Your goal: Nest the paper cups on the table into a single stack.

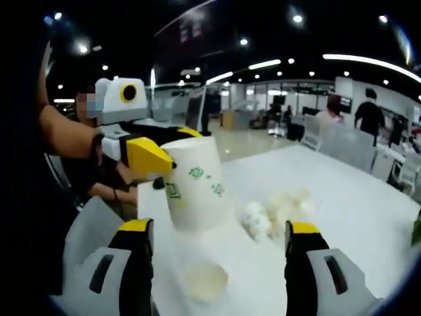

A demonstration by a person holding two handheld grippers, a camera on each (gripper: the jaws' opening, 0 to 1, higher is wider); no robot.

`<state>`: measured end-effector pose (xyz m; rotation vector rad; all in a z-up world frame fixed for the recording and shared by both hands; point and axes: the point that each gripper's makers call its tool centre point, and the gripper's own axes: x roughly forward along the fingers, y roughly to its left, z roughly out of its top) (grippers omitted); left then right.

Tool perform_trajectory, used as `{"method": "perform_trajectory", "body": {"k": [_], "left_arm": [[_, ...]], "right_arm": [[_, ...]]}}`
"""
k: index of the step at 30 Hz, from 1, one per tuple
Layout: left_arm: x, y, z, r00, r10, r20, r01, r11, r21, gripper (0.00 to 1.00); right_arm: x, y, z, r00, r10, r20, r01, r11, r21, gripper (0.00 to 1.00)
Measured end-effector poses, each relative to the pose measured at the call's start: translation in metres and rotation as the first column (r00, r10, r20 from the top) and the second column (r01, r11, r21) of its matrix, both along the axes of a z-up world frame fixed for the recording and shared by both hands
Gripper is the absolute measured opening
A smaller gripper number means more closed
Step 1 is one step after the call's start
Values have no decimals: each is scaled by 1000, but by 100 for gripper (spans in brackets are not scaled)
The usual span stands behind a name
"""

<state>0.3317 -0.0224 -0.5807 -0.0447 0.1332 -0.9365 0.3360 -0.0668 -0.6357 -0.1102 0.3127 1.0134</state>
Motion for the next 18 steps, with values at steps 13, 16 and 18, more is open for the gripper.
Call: {"method": "perform_trajectory", "body": {"k": [13, 16, 18], "left_arm": [[-5, -2, 35, 999, -35, -29, 28, 974, -223, 35], [-7, -5, 36, 998, -45, -31, 37, 971, -237, 35], [-9, -7, 36, 998, -58, -33, 48, 969, -243, 35]], "right_arm": [[-33, -4, 17, 988, 41, -149, -11, 981, 194, 58], [-40, 4, 29, 985, 77, -156, -37, 969, 245, 51], [-47, 8, 37, 978, 118, -172, -66, 957, 283, 45]]}}
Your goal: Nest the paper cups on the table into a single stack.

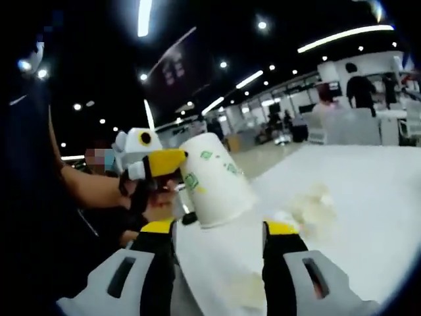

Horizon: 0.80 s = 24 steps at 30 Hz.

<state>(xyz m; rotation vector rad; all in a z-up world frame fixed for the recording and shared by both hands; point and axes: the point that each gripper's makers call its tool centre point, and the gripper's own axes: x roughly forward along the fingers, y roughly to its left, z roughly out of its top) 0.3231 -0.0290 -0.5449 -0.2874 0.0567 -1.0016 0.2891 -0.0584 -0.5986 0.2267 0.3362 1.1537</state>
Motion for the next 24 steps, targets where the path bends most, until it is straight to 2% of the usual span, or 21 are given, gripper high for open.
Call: {"method": "perform_trajectory", "body": {"k": [2, 5, 10, 14, 18, 21, 24], "left_arm": [[-2, -3, -1, 1000, -10, -3, 10, 1000, 3, 35], [-4, 0, 0, 1000, -22, -9, 22, 1000, -10, 35], [-22, 2, -10, 986, -150, -70, 150, 989, 3, 35], [-32, 8, -19, 974, -205, -96, 210, 977, 44, 35], [-37, 11, -23, 968, -230, -95, 238, 968, 84, 35], [-38, 13, -27, 967, -247, -68, 254, 957, 140, 35], [-41, 12, -29, 962, -268, -58, 274, 947, 168, 35]], "right_arm": [[-2, 1, 5, 1000, 14, 0, -14, 1000, 9, 39], [-1, -1, 6, 1000, 13, 5, -13, 1000, 2, 39], [-7, -10, 11, 998, 56, -25, -55, 998, 30, 31], [-16, -13, 21, 992, 115, -51, -112, 992, 63, 27], [-19, -13, 21, 988, 140, -63, -136, 989, 65, 22], [-21, -13, 21, 986, 154, -70, -150, 986, 67, 16], [-22, -12, 25, 983, 169, -71, -163, 983, 81, 13]]}}
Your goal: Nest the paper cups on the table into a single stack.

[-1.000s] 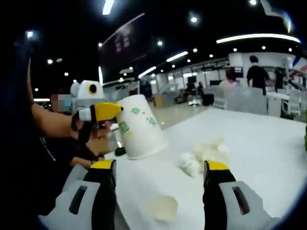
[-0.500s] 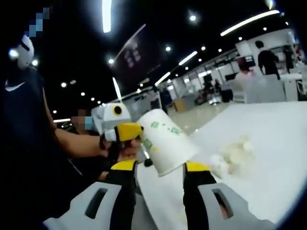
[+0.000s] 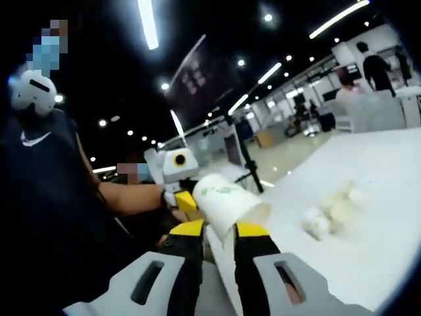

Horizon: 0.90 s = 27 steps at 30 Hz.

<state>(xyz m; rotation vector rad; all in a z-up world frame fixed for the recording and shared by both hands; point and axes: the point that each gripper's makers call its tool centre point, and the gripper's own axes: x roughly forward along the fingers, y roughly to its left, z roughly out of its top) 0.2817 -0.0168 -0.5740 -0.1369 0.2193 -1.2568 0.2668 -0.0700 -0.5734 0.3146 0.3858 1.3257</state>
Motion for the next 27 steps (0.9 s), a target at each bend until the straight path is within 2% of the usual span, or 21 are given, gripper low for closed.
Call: {"method": "perform_trajectory", "body": {"k": [5, 9, 13, 14, 19, 22, 24, 26, 27], "left_arm": [[-3, -1, 2, 1000, -19, 15, 20, 1000, -12, 35], [-6, -3, 2, 999, -31, 25, 32, 999, -14, 35], [-9, -4, -1, 999, -44, -7, 44, 999, -14, 35], [-10, -4, -3, 998, -41, -48, 40, 999, -18, 35], [-7, -4, -1, 998, -21, -52, 19, 1000, -24, 36], [-5, -4, -4, 998, -10, -58, 10, 1000, -12, 42], [5, 0, -6, 998, 51, -43, -51, 999, 6, 48], [14, 5, -10, 994, 103, -20, -102, 994, 28, 62], [21, 10, -15, 988, 154, 2, -154, 986, 56, 69]], "right_arm": [[-1, 0, 7, 999, 27, -35, -26, 999, 44, 8], [-5, 1, 12, 998, 48, -38, -45, 997, 62, 4], [-10, 2, 19, 996, 81, -48, -78, 994, 76, 2], [-10, 2, 19, 995, 85, -47, -82, 994, 75, 2], [-14, 4, 27, 993, 113, -25, -111, 992, 62, 0], [-11, 5, 26, 994, 109, -5, -109, 994, 30, 0], [-6, 4, 26, 995, 96, 4, -96, 995, 15, 0], [1, 2, 27, 997, 72, 14, -71, 997, -6, 0], [3, 1, 26, 998, 66, 24, -65, 997, -29, 0]]}}
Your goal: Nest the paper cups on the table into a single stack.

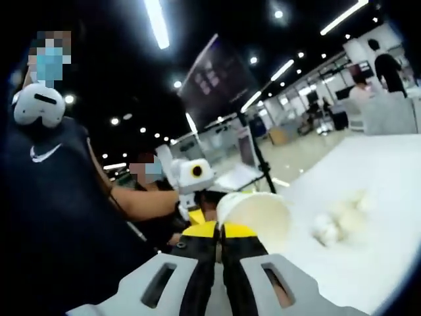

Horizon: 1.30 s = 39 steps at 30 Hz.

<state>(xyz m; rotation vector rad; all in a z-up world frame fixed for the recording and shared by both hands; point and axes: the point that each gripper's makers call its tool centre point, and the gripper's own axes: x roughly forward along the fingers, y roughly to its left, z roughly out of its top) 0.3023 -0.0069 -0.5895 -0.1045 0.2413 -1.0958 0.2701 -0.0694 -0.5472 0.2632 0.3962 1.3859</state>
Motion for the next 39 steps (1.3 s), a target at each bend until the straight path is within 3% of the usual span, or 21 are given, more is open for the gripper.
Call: {"method": "perform_trajectory", "body": {"k": [2, 5, 11, 14, 17, 18, 22, 26, 28, 31, 33, 34, 39], "left_arm": [[6, 7, -8, 998, 49, 26, -50, 997, 50, 77], [13, 20, -26, 992, 123, 36, -127, 985, 119, 79], [5, 33, -51, 978, 200, 57, -206, 965, 160, 91], [-4, 43, -80, 965, 258, 44, -261, 939, 223, 92], [-12, 50, -99, 958, 284, 41, -285, 925, 250, 95], [-15, 55, -106, 951, 306, 48, -307, 915, 260, 95], [-21, 67, -118, 930, 366, 44, -365, 899, 242, 97], [-28, 65, -123, 928, 372, 24, -367, 902, 228, 96], [-33, 60, -126, 935, 355, 19, -350, 910, 221, 96], [-41, 48, -129, 951, 310, 22, -307, 926, 220, 97], [-44, 43, -129, 962, 269, 52, -273, 932, 238, 97], [-44, 42, -129, 961, 271, 52, -276, 932, 234, 97], [-44, 40, -132, 962, 267, 59, -273, 930, 247, 93]], "right_arm": [[5, -2, -2, 1000, -16, 16, 17, 999, -48, 0], [11, -2, -1, 996, -9, 84, 21, 990, -141, 0], [17, -2, 5, 984, 42, 170, 12, 952, -306, 0], [22, -5, 5, 979, 69, 191, 21, 900, -435, 0], [21, -6, 5, 975, 105, 195, 10, 858, -514, 0], [21, -7, 5, 974, 123, 192, 4, 834, -552, 0], [22, -11, 0, 966, 177, 189, -9, 753, -658, 0], [19, -9, -3, 953, 239, 184, -25, 671, -741, 0], [17, -6, -4, 951, 259, 168, -43, 650, -759, 0], [15, -4, -11, 941, 303, 150, -57, 580, -812, 0], [17, -7, -19, 932, 333, 140, -53, 511, -858, 0], [17, -8, -21, 930, 341, 135, -54, 491, -870, 0], [20, -6, -25, 929, 354, 112, -57, 435, -898, 0]]}}
